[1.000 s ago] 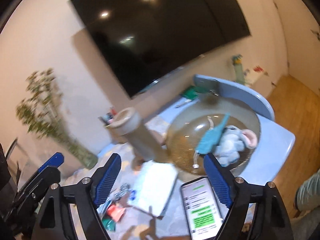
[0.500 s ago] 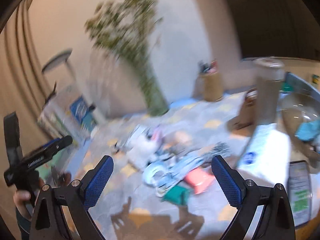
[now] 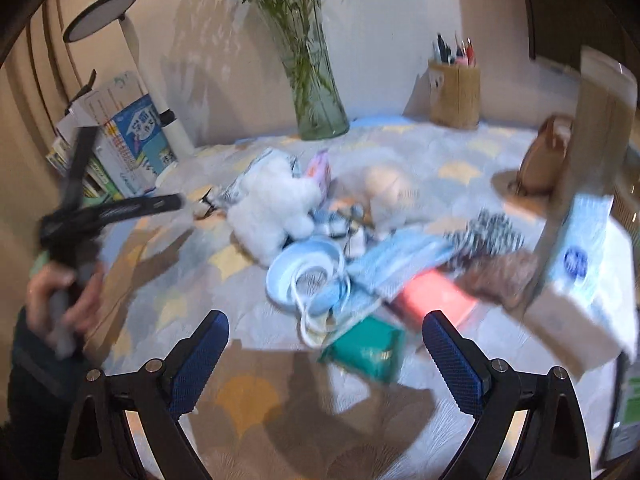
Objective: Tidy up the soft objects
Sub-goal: 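Grasp the white-and-black cloth item with the left gripper while the right grasps the green pouch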
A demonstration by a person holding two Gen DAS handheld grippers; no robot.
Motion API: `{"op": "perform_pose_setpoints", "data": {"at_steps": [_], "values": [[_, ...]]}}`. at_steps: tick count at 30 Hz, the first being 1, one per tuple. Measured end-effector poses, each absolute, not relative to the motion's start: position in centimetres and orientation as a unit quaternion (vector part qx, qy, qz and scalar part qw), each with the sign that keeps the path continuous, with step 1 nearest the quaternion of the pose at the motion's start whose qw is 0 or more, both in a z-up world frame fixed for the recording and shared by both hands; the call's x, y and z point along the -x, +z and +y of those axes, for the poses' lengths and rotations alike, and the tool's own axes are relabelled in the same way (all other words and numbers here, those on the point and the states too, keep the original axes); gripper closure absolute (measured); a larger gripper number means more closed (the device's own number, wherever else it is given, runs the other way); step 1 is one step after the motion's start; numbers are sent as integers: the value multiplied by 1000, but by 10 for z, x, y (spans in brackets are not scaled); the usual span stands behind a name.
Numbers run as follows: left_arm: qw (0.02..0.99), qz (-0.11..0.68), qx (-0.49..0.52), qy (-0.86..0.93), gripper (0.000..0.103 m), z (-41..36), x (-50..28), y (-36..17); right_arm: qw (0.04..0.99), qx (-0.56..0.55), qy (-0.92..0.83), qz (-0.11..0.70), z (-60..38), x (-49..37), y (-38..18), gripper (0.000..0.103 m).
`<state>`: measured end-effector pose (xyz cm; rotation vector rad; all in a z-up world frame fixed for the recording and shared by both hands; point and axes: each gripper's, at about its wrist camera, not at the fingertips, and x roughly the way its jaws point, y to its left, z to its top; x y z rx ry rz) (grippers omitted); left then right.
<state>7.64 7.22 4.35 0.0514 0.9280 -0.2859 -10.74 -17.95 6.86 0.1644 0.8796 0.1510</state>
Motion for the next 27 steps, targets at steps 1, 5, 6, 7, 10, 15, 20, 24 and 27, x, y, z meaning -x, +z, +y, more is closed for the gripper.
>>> {"op": "perform_pose_setpoints", "data": {"at_steps": [1, 5, 6, 7, 10, 15, 20, 24, 27], "values": [[882, 447, -31, -145, 24, 69, -82, 39, 898, -87, 74, 426, -183, 113, 62, 5], [867, 461, -16, -189, 24, 64, -90, 26, 890, -127, 61, 434, -198, 124, 42, 5], [865, 461, -6, -199, 24, 65, -91, 24, 889, -132, 60, 435, -200, 122, 40, 5], [866, 457, -3, -203, 25, 66, -90, 23, 888, -130, 54, 439, -201, 118, 38, 5], [867, 457, -18, -199, 48, 65, -90, 21, 889, -97, 34, 446, -197, 102, 35, 7], [864, 462, -23, -200, 69, 66, -88, 20, 879, -96, 45, 464, -196, 90, 27, 29], [848, 488, -15, -204, 69, 67, -67, 23, 871, -100, 103, 470, -177, 102, 31, 31], [849, 493, -16, -188, 55, 74, -51, 28, 871, -91, 131, 466, -171, 116, 38, 31], [866, 470, -35, -167, 31, 73, -48, 31, 877, -90, 96, 463, -186, 115, 37, 30]]}}
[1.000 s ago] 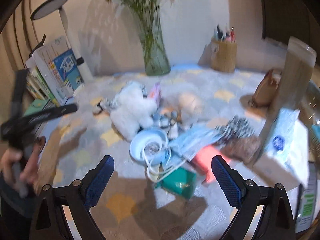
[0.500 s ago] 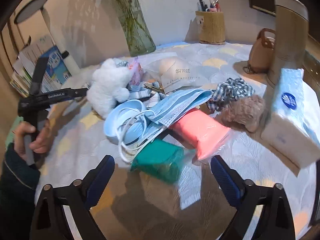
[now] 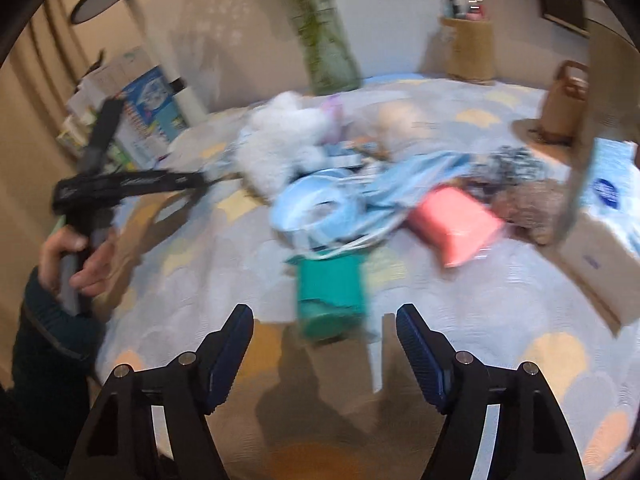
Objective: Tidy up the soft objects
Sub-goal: 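Grasp the white-and-black cloth item with the left gripper while the right grasps the green pouch, then carry both held items to the glass bowl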
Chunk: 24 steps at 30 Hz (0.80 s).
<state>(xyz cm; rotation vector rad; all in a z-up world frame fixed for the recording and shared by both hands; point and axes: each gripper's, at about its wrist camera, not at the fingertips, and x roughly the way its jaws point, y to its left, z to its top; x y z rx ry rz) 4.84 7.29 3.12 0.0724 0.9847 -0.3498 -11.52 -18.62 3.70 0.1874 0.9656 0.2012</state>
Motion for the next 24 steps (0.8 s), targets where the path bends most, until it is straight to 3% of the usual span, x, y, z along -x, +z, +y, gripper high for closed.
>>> {"op": "perform_pose_setpoints", "data": {"at_steps": [1, 5, 6, 9, 10, 11, 12, 24], "values": [[871, 462, -42, -165, 26, 70, -49, 31, 876, -91, 93, 465, -189, 112, 35, 29], [874, 446, -67, -180, 28, 55, -57, 24, 862, -83, 109, 488, -188, 92, 24, 24], [873, 449, -67, -181, 31, 54, -60, 21, 866, -75, 108, 482, -183, 90, 25, 23], [869, 454, -65, -187, 59, 52, -63, 15, 869, -48, 103, 482, -163, 86, 22, 24], [871, 448, -73, -185, 72, 52, -59, 16, 871, -26, 91, 481, -157, 88, 20, 33], [870, 450, -72, -189, 77, 53, -55, 17, 875, -4, 79, 477, -152, 91, 19, 42], [868, 454, -65, -190, 81, 56, -52, 19, 879, 19, 68, 472, -147, 95, 18, 61], [874, 420, 18, -243, 83, 37, 27, 60, 892, -26, 55, 449, -176, 143, 40, 64]]}}
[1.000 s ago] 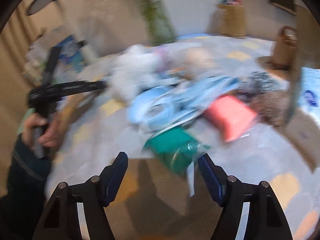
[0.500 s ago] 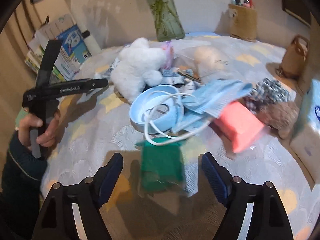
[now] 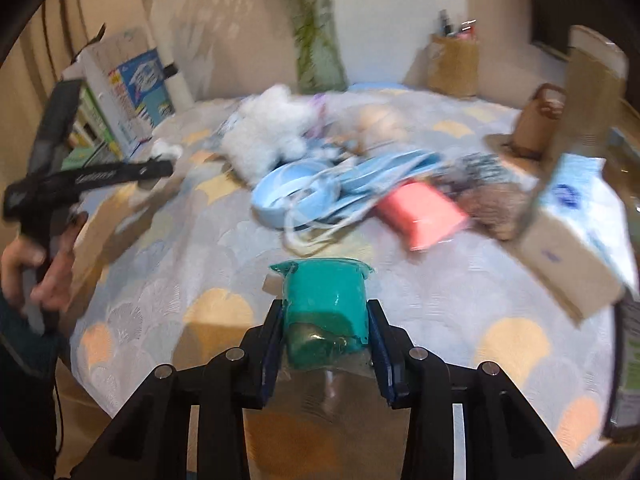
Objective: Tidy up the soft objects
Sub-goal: 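Carry both held items to the glass bowl, then open both grippers to drop the items into the glass bowl, then move both tools back to the table pile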
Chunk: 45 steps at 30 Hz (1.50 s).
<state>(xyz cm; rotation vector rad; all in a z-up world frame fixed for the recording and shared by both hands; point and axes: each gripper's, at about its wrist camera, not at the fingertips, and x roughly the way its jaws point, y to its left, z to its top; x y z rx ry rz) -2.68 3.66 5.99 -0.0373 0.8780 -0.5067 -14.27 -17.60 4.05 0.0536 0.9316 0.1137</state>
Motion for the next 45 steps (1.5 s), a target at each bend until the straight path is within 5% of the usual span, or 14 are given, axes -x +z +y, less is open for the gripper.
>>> {"op": "perform_pose_setpoints", "data": {"at_steps": [18, 29, 32, 34, 37, 45], "values": [[825, 341, -78, -443, 83, -260, 85, 155, 923, -119, -134, 341, -359, 179, 136, 64], [795, 347, -116, -483, 81, -408, 65, 128, 886, -253, -241, 304, -523, 168, 152, 64], [796, 350, -124, -478, 63, -427, 59, 119, 881, -278, -238, 300, -545, 155, 149, 57], [790, 353, -127, -485, 58, -431, 60, 117, 874, -292, -241, 305, -556, 152, 147, 40], [789, 342, -129, -493, 39, -424, 71, 122, 874, -301, -241, 294, -558, 159, 151, 40], [815, 299, -113, -484, 35, -364, 98, 155, 887, -285, -214, 293, -516, 187, 160, 40]]}}
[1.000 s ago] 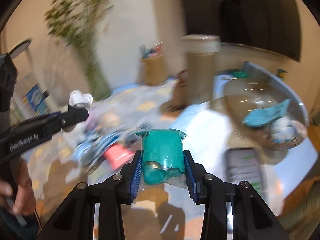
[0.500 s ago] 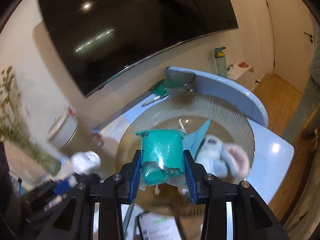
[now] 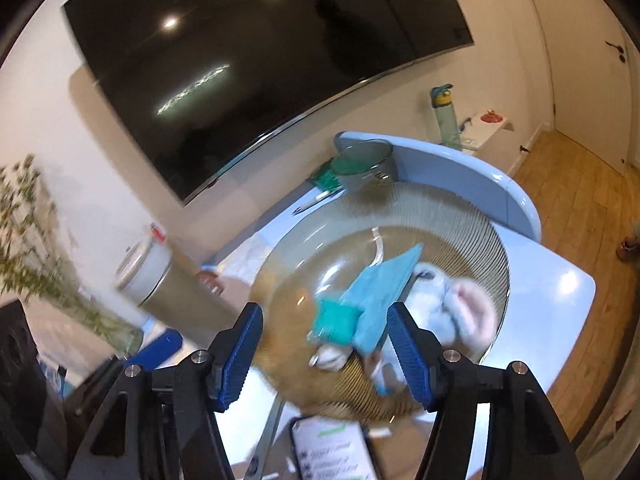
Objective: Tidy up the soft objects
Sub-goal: 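Move both tools back to the table pile, then grasp the blue face mask with the right gripper while the left grasps the light blue plastic ring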
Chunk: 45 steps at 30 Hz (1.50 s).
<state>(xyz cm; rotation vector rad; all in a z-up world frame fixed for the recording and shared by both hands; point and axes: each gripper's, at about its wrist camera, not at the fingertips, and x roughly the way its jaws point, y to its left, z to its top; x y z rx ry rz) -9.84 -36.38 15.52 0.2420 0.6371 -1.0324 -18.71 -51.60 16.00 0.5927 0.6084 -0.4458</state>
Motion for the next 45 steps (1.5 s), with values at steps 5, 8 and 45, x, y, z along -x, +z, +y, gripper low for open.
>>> {"op": "perform_pose_setpoints", "data": {"at_steps": [5, 8, 45], "values": [[842, 286, -88, -448, 35, -282, 94, 181, 902, -261, -182, 291, -469, 195, 172, 40], [863, 285, -70, -411, 35, -220, 85, 193, 913, -245, -151, 288, -436, 195, 177, 40], [825, 456, -52, -330, 29, -67, 31, 16, 878, -143, 31, 455, -222, 38, 46, 59]]}}
